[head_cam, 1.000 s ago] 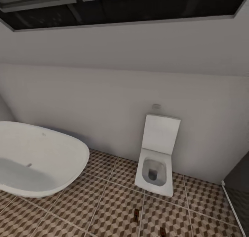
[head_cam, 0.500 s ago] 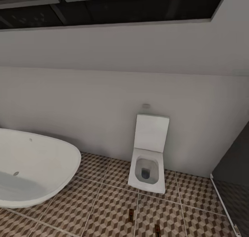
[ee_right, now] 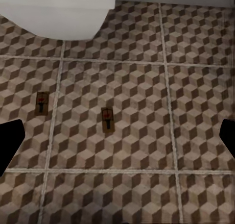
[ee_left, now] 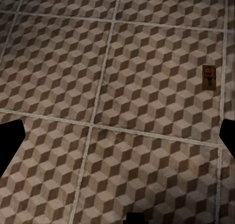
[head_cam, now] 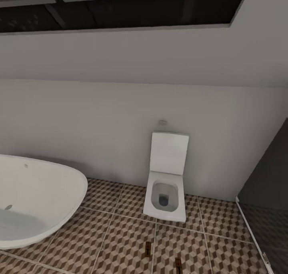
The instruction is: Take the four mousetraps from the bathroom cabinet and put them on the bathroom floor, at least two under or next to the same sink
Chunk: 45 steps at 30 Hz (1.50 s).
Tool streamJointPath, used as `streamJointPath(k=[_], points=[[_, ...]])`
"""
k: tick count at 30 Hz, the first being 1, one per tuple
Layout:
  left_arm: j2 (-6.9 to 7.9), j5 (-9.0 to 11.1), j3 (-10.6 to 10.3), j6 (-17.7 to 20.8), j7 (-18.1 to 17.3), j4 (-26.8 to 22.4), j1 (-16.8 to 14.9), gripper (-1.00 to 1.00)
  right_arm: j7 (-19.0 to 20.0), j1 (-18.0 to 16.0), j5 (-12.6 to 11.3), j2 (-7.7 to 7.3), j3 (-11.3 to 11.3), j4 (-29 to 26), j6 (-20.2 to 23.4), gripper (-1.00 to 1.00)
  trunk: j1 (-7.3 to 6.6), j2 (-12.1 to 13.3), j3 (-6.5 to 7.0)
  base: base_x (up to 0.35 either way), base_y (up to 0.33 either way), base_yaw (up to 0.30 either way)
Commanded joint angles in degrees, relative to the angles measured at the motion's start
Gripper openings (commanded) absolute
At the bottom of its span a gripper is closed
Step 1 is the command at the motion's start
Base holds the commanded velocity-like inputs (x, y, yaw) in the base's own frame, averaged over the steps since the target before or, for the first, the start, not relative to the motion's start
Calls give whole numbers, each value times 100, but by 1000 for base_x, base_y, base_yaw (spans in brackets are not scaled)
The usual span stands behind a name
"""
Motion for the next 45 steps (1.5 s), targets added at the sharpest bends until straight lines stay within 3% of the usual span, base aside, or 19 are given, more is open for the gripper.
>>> streamJointPath(k=[1,21,38,45], points=[[-3,15,-49,-29,23,16,-7,100,-25,-7,-40,1,50,5,-15,100,3,-12,-9,0,0,-270],[-3,15,-49,-29,27,14,-6,100,-25,-7,-42,1,50,7,-15,100,3,-12,53,0,0,-263],[-2,15,-49,-29,47,12,-6,100,-45,-7,-42,-15,39,18,4,100,3,-12,58,0,0,-29],[101,26,-42,70,159,18,-6,100,-188,-7,-45,-189,40,99,32,100,3,-12,58,0,0,0]])
